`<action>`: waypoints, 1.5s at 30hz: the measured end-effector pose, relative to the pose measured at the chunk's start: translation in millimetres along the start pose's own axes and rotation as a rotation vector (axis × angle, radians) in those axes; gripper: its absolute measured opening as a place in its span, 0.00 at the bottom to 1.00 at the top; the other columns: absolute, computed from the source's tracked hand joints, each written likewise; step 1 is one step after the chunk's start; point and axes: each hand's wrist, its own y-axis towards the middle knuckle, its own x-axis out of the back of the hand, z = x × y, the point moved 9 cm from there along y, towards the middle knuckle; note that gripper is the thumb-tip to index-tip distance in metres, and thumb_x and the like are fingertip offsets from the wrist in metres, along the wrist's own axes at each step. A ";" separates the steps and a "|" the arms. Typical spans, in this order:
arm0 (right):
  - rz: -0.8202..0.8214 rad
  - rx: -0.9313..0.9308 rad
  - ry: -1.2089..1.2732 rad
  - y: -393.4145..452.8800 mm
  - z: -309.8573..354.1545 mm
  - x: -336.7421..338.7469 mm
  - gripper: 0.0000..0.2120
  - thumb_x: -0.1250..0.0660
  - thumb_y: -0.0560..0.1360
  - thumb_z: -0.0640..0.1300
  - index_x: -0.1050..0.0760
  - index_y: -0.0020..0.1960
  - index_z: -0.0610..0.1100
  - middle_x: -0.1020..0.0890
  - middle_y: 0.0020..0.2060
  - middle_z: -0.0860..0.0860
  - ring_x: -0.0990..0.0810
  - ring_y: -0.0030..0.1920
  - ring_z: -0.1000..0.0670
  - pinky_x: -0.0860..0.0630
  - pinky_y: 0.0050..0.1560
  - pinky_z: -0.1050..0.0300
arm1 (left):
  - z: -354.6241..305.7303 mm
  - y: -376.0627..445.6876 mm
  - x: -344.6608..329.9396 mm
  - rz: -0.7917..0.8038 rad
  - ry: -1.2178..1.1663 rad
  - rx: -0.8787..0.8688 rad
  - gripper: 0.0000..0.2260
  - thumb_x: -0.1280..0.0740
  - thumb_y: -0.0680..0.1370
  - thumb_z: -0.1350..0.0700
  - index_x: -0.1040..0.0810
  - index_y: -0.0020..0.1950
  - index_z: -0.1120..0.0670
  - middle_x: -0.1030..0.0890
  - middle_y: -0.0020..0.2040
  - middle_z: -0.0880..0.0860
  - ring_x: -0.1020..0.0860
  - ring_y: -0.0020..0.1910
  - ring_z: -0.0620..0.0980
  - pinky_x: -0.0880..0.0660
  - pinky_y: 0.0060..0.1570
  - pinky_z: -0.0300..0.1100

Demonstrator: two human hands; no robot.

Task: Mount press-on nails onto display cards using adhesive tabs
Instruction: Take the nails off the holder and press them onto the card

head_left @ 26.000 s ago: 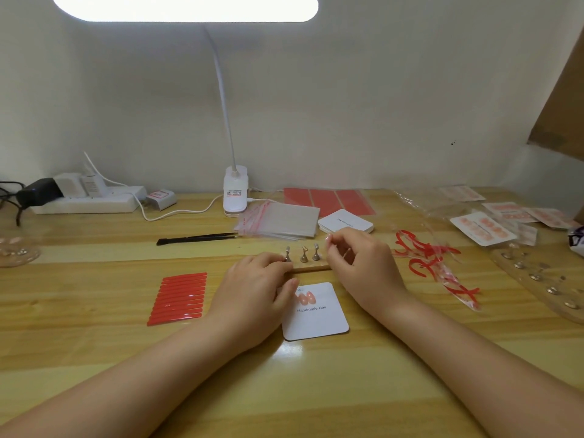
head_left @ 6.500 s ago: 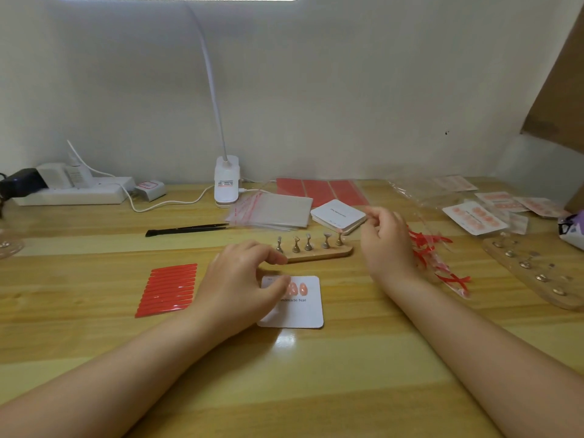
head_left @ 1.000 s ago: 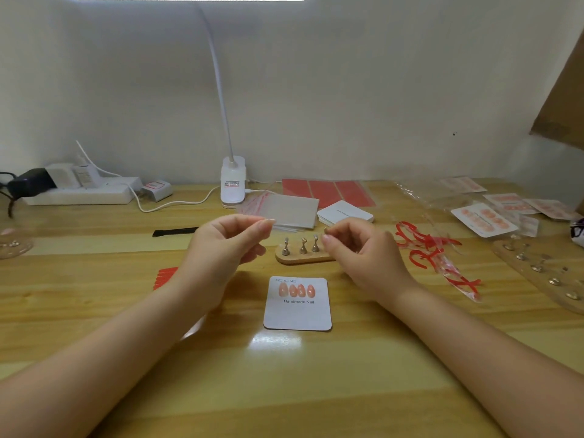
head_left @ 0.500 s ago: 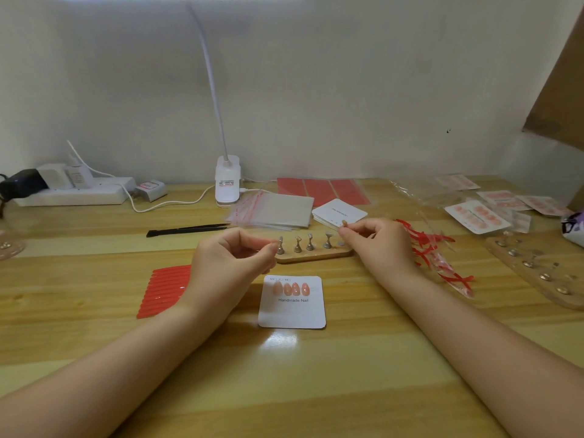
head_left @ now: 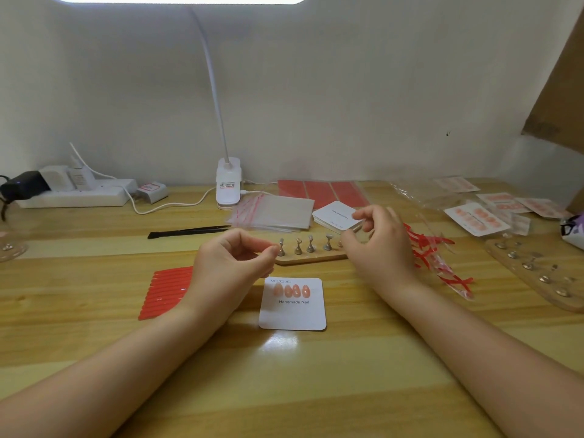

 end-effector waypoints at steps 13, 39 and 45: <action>0.446 0.001 0.540 -44.8 58.6 -42.6 0.05 0.29 0.75 0.42 0.16 0.49 0.43 0.16 0.35 0.54 0.19 0.37 0.57 0.24 0.38 0.63 | -16.5 -6.7 -8.7 0.055 -0.016 -0.141 0.05 0.27 0.73 0.60 0.17 0.47 0.53 0.15 0.40 0.47 0.19 0.34 0.40 0.24 0.36 0.31; 0.471 -0.098 0.636 -38.5 53.2 -39.0 0.15 0.28 0.69 0.55 0.19 0.44 0.42 0.19 0.31 0.57 0.23 0.30 0.58 0.28 0.34 0.65 | -16.3 -10.7 -19.1 0.192 -0.118 -0.047 0.12 0.31 0.72 0.53 0.18 0.51 0.59 0.15 0.45 0.55 0.18 0.40 0.48 0.20 0.44 0.40; 0.519 -0.099 0.705 -38.1 55.7 -40.7 0.15 0.29 0.67 0.55 0.19 0.42 0.42 0.21 0.27 0.57 0.27 0.28 0.59 0.30 0.31 0.67 | -8.7 -9.0 -24.5 0.247 -0.230 0.072 0.13 0.28 0.66 0.51 0.15 0.47 0.54 0.15 0.43 0.55 0.20 0.36 0.45 0.21 0.41 0.38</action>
